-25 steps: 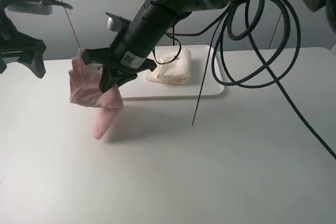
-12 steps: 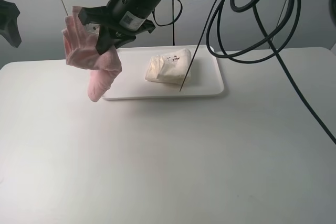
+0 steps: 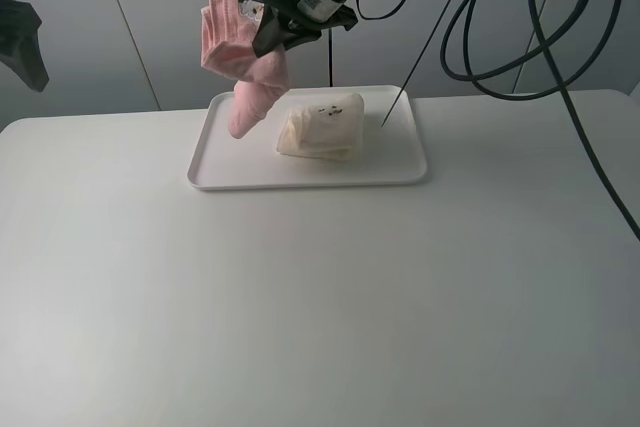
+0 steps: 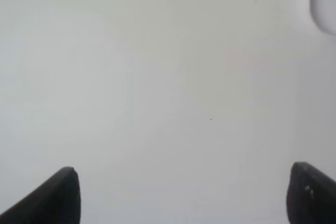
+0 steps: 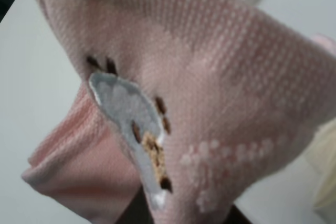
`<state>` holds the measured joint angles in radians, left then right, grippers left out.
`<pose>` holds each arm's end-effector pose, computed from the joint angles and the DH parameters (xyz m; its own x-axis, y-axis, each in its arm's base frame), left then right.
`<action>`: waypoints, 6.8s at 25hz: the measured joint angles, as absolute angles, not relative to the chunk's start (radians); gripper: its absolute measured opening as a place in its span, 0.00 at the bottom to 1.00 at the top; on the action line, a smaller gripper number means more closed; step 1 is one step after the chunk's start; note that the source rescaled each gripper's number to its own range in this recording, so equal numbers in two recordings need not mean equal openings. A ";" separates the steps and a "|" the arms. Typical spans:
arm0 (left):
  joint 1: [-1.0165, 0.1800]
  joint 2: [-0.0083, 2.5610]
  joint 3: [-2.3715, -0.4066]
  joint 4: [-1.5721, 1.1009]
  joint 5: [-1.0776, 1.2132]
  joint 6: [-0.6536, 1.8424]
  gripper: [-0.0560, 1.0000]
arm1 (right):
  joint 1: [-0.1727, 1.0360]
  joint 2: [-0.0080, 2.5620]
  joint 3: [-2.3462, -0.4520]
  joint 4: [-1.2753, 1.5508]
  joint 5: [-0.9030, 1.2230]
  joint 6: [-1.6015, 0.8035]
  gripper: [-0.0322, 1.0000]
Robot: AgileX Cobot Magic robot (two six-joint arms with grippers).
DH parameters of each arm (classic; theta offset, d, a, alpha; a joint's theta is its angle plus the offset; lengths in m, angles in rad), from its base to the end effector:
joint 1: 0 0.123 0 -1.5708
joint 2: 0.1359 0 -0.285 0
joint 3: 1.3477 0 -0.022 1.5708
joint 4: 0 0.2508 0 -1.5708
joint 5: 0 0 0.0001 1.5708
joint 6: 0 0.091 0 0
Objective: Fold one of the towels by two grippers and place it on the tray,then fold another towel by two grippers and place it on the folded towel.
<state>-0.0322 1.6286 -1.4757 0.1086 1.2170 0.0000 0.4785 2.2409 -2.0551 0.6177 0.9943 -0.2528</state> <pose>0.3325 -0.0014 0.3214 -0.9569 0.0684 -0.2821 0.0391 0.9934 0.1081 0.4240 0.2697 0.2507 -0.8142 -0.3077 -0.4924 -0.5457 0.6950 0.4681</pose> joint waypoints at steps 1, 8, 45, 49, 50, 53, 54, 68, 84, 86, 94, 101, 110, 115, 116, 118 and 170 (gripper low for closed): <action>-0.032 1.629 -1.476 0.106 1.217 0.000 1.00 | 0.465 2.252 -2.062 0.618 0.994 -0.261 0.13; -0.032 1.629 -1.476 0.068 1.217 0.000 1.00 | 0.383 2.300 -2.069 0.620 0.994 -0.279 0.13; -0.032 1.629 -1.476 0.000 1.211 0.027 1.00 | 0.345 2.454 -2.075 0.401 0.917 -0.194 0.97; -0.032 1.629 -1.476 0.000 1.208 0.027 1.00 | 0.365 2.454 -2.075 0.401 0.917 -0.194 1.00; -0.032 1.629 -1.476 0.000 1.208 0.027 1.00 | 0.371 2.454 -2.075 0.401 0.917 -0.196 1.00; -0.032 1.629 -1.476 0.000 1.208 0.027 1.00 | 0.386 2.447 -2.075 0.365 0.919 -0.200 1.00; -0.032 1.629 -1.476 0.000 1.207 0.027 1.00 | 0.388 2.441 -2.075 0.346 0.921 -0.200 1.00; -0.032 1.629 -1.476 0.000 1.185 0.027 1.00 | 0.394 2.376 -2.077 0.217 0.991 -0.202 1.00; -0.032 1.629 -1.476 0.000 1.182 0.027 1.00 | 0.472 2.364 -2.086 0.263 0.995 -0.394 1.00; -0.032 1.629 -1.476 0.000 1.182 0.027 1.00 | 0.492 2.364 -2.086 0.253 0.986 -0.416 1.00; -0.032 1.629 -1.476 0.000 1.182 0.027 1.00 | 0.507 2.364 -2.086 0.075 0.965 -0.347 1.00; -0.032 1.629 -1.476 0.000 1.182 0.029 1.00 | 0.507 2.364 -2.088 0.052 0.987 -0.322 1.00; -0.032 1.629 -1.476 0.000 1.180 0.033 1.00 | 0.507 2.364 -2.120 0.049 1.029 -0.375 1.00; -0.032 1.629 -1.476 0.000 1.173 0.033 1.00 | 0.512 2.364 -2.120 0.123 1.033 -0.483 1.00; -0.032 1.629 -1.476 0.000 1.173 0.033 1.00 | 0.516 2.364 -2.120 0.127 1.033 -0.506 1.00; -0.032 1.629 -1.476 0.000 1.173 0.035 1.00 | 0.528 2.364 -2.120 0.139 1.033 -0.533 1.00; -0.032 0.310 -0.704 0.054 1.143 -0.042 1.00 | 0.331 0.470 -0.754 0.018 1.166 -0.105 1.00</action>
<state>-0.0322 0.3095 -0.7040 0.0538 1.1434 -0.0423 0.3309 0.4703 -0.7537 0.0180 1.1660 -0.1045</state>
